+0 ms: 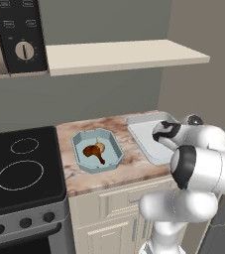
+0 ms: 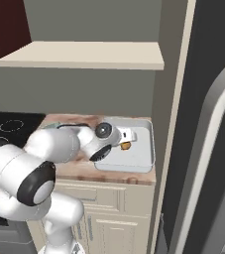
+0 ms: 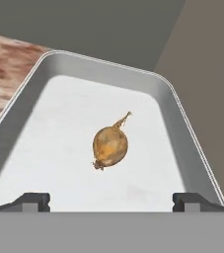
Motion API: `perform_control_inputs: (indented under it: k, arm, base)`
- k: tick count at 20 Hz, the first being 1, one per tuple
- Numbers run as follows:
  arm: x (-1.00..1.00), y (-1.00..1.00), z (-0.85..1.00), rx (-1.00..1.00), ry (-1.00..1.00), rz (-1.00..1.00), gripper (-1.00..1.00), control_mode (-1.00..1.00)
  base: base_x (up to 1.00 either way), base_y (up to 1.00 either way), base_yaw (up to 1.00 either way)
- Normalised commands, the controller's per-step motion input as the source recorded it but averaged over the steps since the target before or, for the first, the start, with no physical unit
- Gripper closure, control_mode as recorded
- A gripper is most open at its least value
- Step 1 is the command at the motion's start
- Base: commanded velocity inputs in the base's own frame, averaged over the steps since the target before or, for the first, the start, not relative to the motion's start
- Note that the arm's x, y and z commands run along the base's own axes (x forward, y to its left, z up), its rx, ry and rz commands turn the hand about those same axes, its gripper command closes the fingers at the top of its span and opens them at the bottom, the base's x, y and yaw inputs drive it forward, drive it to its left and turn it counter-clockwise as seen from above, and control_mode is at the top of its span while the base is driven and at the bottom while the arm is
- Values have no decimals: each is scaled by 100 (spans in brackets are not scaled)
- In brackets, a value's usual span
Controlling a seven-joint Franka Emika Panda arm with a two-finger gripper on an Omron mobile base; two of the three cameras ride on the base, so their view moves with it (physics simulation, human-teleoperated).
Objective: Place one onion and one chicken drumstick in each tupperware on the nearby counter, to pack two identical lunches.
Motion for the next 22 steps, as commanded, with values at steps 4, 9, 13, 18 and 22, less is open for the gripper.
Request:
perform_control_inputs:
  k: [4,9,13,18,22]
  arm:
    - [-11,57,100,0,7,3,-100,-100]
    - [-61,47,98,4,2,1,-100,-100]
    - [-95,24,73,22,0,0,-100,-100]
    - [-100,23,9,31,-13,0,-100,-100]
    - [-100,37,28,14,-4,0,-100,-100]
  base:
    - [0,0,0]
    - [0,0,0]
    - [0,0,0]
    - [0,0,0]
    - [0,0,0]
